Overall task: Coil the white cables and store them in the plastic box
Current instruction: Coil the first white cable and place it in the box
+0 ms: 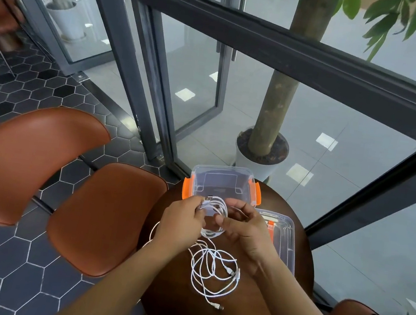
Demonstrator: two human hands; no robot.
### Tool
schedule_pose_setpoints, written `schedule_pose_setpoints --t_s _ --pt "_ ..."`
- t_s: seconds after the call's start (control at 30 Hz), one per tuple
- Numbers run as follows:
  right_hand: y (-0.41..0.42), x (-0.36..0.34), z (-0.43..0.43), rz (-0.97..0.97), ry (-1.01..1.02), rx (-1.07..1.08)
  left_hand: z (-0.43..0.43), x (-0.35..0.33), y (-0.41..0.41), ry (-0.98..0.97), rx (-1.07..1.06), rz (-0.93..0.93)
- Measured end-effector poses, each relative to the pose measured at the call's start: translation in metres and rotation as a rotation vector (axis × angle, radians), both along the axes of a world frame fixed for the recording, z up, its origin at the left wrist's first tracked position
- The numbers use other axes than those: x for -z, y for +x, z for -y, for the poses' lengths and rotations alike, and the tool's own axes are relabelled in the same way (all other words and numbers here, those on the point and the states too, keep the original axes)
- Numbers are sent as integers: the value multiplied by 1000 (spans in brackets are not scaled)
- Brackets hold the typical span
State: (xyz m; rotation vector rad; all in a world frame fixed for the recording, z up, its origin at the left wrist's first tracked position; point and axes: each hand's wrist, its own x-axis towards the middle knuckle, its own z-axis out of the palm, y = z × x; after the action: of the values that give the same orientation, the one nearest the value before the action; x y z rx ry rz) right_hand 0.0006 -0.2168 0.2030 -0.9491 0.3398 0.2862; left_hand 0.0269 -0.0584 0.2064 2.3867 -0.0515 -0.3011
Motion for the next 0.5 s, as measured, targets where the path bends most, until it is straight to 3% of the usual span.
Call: schedule_pose_setpoints --t_s 0.27,0.5 --pt "0 -1 3 -7 -50 19 0 -2 -3 -149 -40 -55" --pt "-1 -1 6 -5 -135 52 -1 -5 -1 -151 -47 -70"
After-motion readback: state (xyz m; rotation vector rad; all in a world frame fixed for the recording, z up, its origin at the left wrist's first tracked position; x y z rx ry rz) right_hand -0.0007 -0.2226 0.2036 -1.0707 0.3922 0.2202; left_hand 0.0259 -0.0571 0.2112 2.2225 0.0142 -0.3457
